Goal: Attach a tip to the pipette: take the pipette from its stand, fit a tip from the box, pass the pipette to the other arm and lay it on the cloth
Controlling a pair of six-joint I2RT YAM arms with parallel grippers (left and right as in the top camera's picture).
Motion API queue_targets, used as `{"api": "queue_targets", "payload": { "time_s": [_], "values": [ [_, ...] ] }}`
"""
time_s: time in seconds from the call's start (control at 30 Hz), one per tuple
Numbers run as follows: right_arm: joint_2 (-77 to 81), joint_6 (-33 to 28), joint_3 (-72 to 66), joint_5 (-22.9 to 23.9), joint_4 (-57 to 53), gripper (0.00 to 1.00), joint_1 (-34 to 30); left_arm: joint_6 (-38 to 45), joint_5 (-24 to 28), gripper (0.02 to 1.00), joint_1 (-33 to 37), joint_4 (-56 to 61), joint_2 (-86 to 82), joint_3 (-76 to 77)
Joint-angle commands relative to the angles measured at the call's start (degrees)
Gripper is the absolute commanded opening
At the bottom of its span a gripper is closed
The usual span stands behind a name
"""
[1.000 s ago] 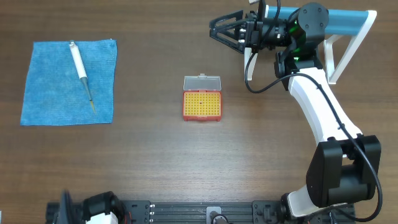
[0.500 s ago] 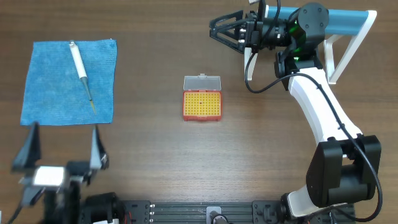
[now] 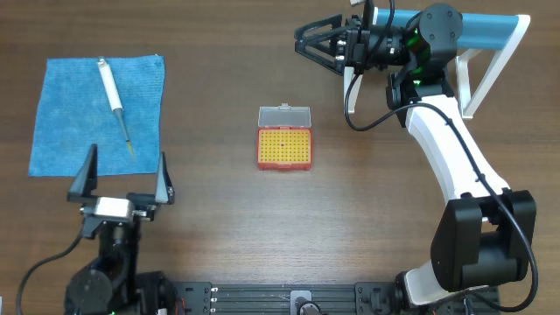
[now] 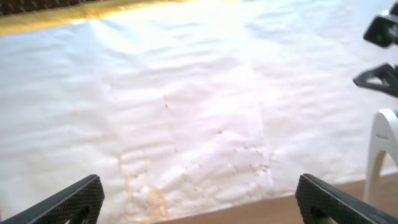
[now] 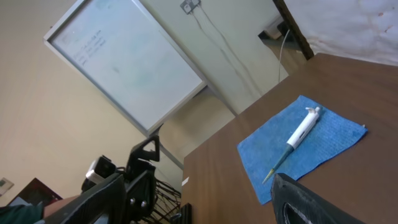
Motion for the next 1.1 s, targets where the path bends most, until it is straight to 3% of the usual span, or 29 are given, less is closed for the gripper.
{"api": "queue_targets", "payload": {
  "time_s": [0.03,0.27,0.6,0.7,0.83,0.93,1.1],
  "values": [
    [0.46,-0.59,-0.13,-0.55,0.09,0.766,-0.39,-0.37,-0.87,0.998,-3.34,0.72,-0.87,-4.00],
    [0.46,-0.59,-0.13,-0.52,0.09,0.766,-0.39,-0.35,-2.27,1.000,-5.25,-2.08,-0.87,-7.39],
    [0.46,-0.59,-0.13,-0.52,0.09,0.766,-0.39,-0.55,-2.67,1.000,-7.63,-20.04,-0.87,-7.39],
    [0.46,-0.59,-0.13,-0.52,0.09,0.763,-0.39,-0.70,-4.79,1.000,-7.54,-20.06,-0.87,-7.39],
    [0.46,-0.59,-0.13,-0.55,0.09,0.763,-0.39,-8.87,-10.82,1.000,-7.56,-20.63,-0.87,-7.39],
    [0.46,-0.59,-0.13,-0.52,0.09,0.763,-0.39,-9.64,-14.29,1.000,-7.58,-20.70,-0.87,-7.39],
    [0.46,-0.59,-0.13,-0.55,0.09,0.763,-0.39,-9.38,-15.91,1.000,-7.58,-20.70,-0.87,-7.39]
  ]
}}
